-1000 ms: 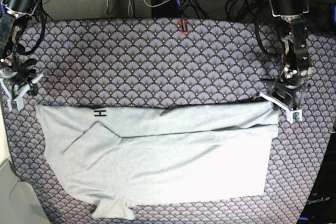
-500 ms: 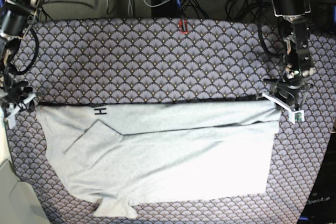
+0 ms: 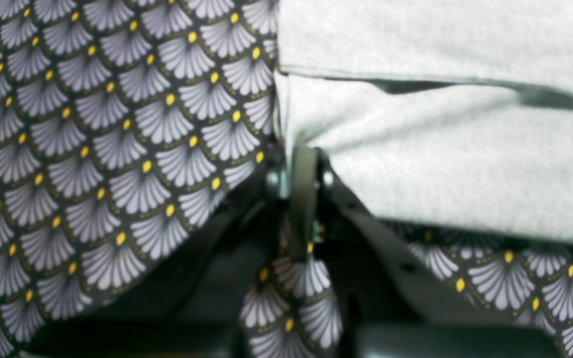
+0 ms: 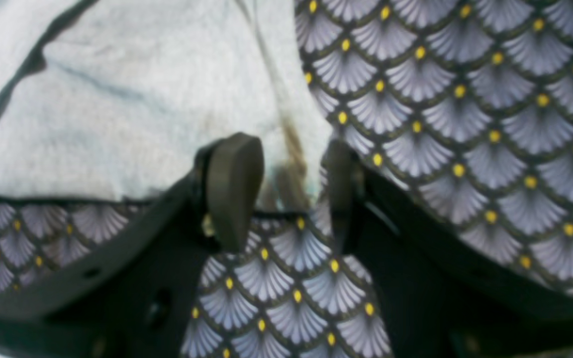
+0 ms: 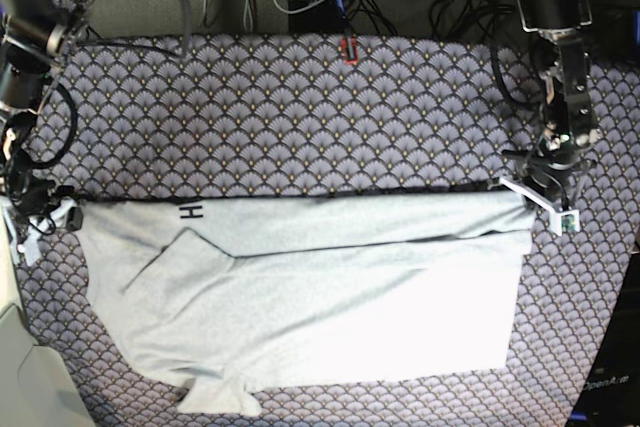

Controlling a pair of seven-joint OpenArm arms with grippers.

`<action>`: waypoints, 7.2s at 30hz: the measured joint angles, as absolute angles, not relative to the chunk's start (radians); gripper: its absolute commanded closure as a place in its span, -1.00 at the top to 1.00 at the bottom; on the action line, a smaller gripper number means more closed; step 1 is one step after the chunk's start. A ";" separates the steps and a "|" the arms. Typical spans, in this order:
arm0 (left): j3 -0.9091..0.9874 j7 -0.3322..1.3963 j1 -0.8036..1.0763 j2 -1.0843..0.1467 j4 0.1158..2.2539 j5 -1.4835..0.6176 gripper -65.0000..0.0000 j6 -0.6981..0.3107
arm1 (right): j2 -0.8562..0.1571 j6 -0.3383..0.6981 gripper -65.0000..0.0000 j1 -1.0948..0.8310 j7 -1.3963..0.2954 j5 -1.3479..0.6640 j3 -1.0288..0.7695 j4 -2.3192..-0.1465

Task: Fold the T-shirt properly
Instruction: 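Pull the folded edge toward the collar side and smooth it flat, then release the shirt and raise both grippers away, then move both grippers to the shirt's hem-side edge and grasp it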

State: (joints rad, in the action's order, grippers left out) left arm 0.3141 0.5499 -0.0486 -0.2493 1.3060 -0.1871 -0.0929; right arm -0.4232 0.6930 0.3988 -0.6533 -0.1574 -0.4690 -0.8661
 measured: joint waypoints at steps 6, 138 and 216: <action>0.314 0.551 -0.062 -0.249 1.304 -0.187 -0.99 -0.090 | -0.421 0.692 -0.19 0.399 -0.651 -0.156 -0.469 -0.861; 0.654 0.786 0.194 -0.247 1.676 -0.193 0.13 -0.097 | -0.564 0.703 -0.04 -0.011 -0.725 -0.278 -0.532 -1.361; 0.468 0.701 -0.293 -0.237 1.181 -0.175 0.13 -0.080 | -0.394 0.395 -1.00 0.606 -0.146 -0.042 -0.013 -0.443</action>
State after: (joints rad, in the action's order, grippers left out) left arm 0.4679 0.7013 -0.2928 -0.2367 1.1809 -0.1749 -0.0795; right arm -0.3939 0.3950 0.6056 -0.1463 -0.0422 -0.0128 -0.4427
